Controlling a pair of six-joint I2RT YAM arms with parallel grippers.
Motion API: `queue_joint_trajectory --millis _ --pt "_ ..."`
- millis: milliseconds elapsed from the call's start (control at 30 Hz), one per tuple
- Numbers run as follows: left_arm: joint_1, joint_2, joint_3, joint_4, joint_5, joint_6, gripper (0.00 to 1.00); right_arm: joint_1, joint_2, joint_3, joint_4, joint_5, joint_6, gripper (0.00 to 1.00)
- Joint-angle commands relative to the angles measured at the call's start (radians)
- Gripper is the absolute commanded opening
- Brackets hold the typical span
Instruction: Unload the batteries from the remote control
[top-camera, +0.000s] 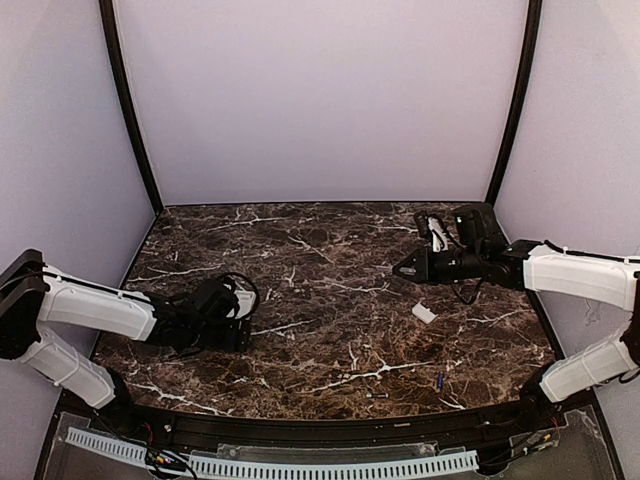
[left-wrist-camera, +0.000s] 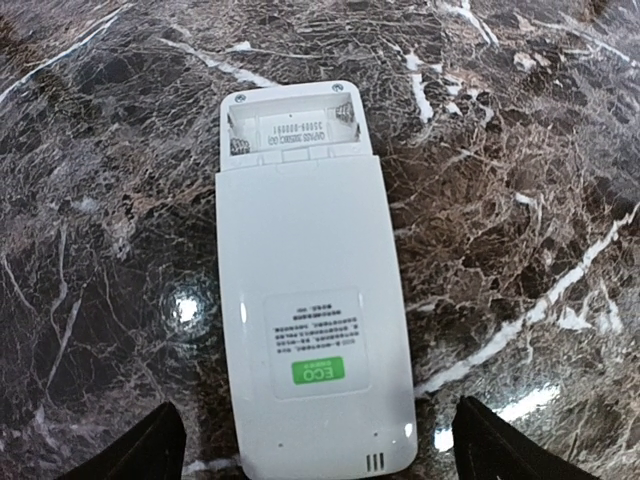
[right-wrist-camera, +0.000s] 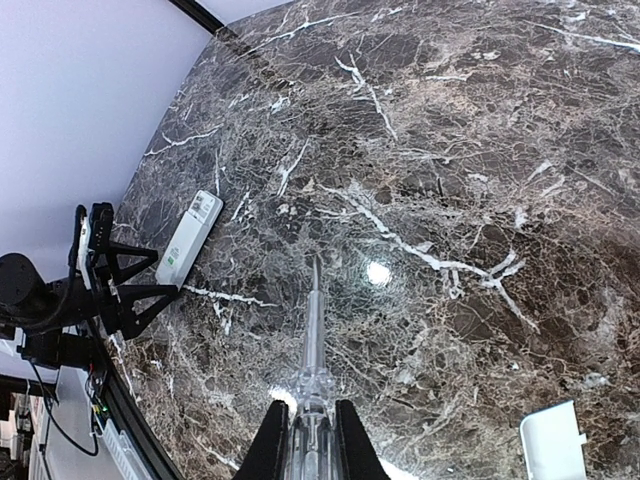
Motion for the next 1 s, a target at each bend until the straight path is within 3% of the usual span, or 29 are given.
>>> queue_joint_trajectory --millis 0,300,467,767,833,967 --pt "0.004 -0.056 0.013 -0.068 -0.015 0.014 0.96 -0.004 -0.006 -0.001 0.027 0.007 -0.014 0.00" --pt "0.004 -0.183 0.114 -0.219 -0.085 0.152 0.98 -0.004 0.025 0.036 0.050 -0.027 -0.033 0.00" --pt "0.004 -0.251 0.162 -0.216 -0.067 0.277 0.99 -0.002 0.073 0.088 0.050 -0.115 -0.033 0.00" --pt "0.003 -0.271 0.259 -0.190 0.042 0.472 0.98 0.042 0.152 0.155 0.037 -0.206 -0.038 0.00" --pt "0.003 -0.271 0.277 -0.187 0.095 0.517 0.92 0.063 0.167 0.169 0.029 -0.212 -0.044 0.00" --pt "0.003 -0.268 0.307 -0.184 0.216 0.616 0.89 0.099 0.199 0.199 0.007 -0.221 -0.063 0.00"
